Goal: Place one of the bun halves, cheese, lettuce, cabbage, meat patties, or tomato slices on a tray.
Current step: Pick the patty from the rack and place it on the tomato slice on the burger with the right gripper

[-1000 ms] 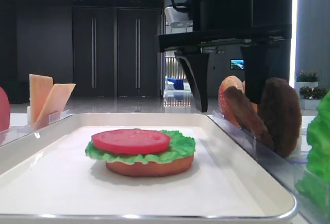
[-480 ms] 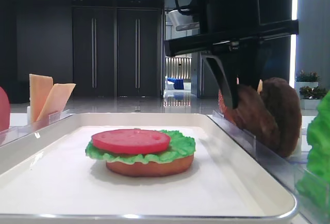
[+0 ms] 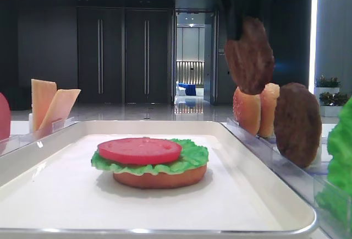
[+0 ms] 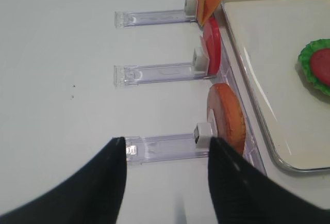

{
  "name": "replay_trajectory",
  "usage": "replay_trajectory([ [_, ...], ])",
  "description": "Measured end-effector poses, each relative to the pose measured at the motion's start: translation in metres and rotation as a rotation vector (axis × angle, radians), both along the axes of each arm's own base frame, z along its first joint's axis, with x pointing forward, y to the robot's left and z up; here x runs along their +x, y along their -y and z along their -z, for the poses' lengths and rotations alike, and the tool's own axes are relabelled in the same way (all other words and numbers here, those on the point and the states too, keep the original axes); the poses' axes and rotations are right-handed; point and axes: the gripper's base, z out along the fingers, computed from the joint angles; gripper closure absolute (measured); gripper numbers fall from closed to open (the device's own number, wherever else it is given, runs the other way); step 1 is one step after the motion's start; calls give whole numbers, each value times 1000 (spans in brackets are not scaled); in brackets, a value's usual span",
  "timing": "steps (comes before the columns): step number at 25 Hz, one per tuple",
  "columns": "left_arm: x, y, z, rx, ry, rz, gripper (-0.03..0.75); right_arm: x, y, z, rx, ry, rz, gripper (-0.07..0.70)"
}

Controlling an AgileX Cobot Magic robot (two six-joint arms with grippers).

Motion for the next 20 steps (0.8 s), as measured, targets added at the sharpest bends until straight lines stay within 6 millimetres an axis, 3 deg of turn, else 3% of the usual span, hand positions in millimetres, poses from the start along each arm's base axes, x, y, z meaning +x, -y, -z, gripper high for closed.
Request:
replay_trajectory([
  [7,0,0,0,0,0,0,325,-8,-6,-5,87,-62,-31,493],
  [13,0,0,0,0,0,0,325,-19,-25,-7,286,-169,-118,494],
  [20,0,0,0,0,0,0,325,-21,-45,-17,527,-155,-209,494],
])
